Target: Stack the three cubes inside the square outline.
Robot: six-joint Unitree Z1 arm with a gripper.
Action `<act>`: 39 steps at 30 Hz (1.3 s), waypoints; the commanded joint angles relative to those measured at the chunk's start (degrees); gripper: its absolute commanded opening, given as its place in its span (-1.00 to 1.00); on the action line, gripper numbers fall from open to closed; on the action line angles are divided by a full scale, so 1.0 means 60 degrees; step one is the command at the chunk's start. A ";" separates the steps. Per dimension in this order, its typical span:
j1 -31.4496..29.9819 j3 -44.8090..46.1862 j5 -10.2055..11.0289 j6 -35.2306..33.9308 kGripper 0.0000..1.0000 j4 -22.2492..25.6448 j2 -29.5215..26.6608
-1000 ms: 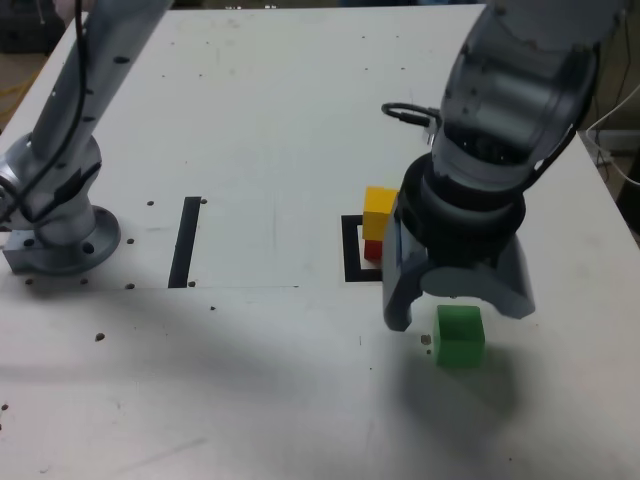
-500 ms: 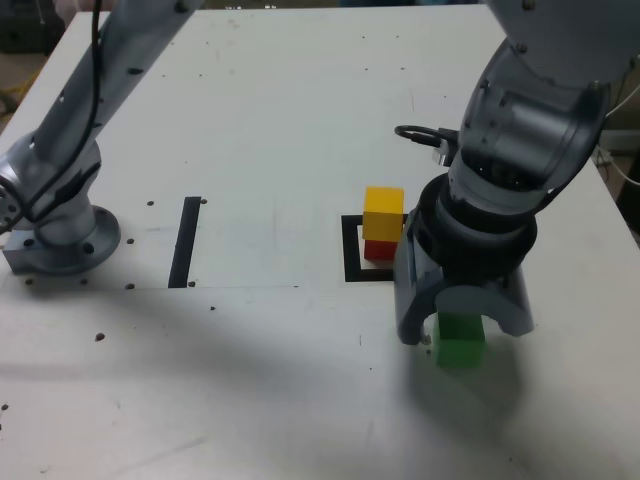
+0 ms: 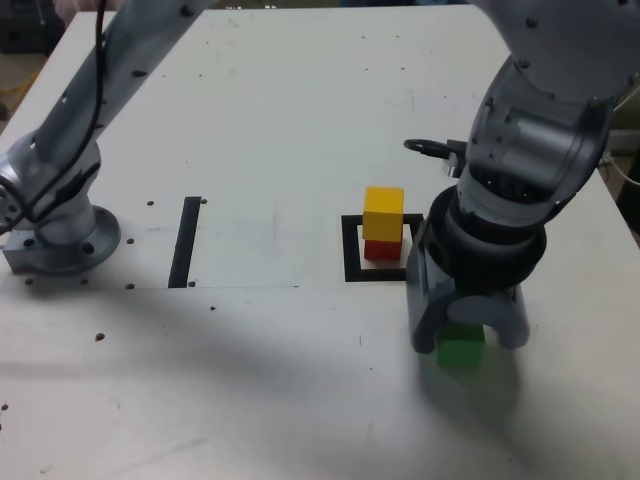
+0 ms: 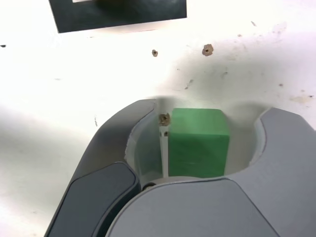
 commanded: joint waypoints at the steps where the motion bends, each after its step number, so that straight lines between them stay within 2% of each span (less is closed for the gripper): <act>1: 0.0021 0.0054 0.0039 0.0017 0.22 -0.0117 0.0024; 7: 0.0025 0.0077 0.0078 0.0005 0.12 -0.0190 0.0040; 19: 0.0037 0.0208 0.0147 -0.0071 -0.45 -0.0330 0.0012; 28: 0.0040 0.0417 0.0094 -0.0071 -0.47 -0.0400 -0.0329; 39: 0.0170 0.0634 0.0563 0.0525 -0.47 0.0156 -0.1790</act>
